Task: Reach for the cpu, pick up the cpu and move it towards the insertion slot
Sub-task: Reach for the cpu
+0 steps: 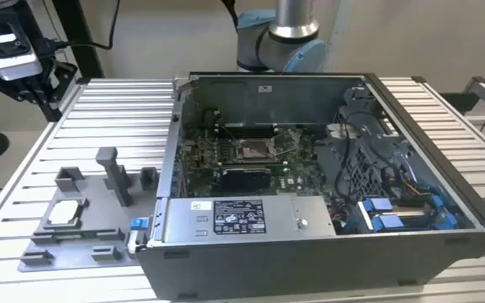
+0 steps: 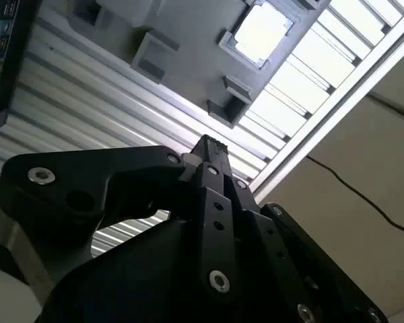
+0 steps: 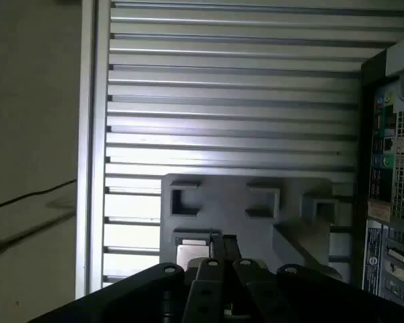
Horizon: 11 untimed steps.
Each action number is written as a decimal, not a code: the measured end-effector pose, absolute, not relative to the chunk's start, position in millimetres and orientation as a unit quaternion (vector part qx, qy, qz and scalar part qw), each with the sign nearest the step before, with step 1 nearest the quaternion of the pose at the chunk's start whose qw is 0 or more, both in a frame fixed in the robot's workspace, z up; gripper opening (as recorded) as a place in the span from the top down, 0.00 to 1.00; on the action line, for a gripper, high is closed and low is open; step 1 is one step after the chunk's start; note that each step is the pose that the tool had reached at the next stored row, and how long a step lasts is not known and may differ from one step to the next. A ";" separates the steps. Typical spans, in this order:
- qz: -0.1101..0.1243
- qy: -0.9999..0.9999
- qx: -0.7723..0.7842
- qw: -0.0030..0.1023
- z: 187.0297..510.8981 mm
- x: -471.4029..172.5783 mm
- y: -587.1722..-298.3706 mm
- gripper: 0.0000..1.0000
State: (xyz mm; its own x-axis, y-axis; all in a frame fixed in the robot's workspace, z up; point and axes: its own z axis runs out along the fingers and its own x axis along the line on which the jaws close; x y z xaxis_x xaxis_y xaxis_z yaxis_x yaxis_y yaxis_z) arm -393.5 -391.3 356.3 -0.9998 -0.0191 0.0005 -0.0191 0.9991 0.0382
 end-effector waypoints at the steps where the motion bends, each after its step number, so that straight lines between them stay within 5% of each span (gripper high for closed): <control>1: -0.019 -1.000 0.010 0.000 356.3 -393.5 -391.3 1.00; 11: -0.019 -1.000 0.010 0.000 356.3 -393.5 -391.3 1.00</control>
State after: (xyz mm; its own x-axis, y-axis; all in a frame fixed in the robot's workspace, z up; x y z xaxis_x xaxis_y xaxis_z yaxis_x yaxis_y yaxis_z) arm -393.5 -391.3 356.3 -0.9998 -0.0191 0.0005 -0.0191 0.9991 0.0382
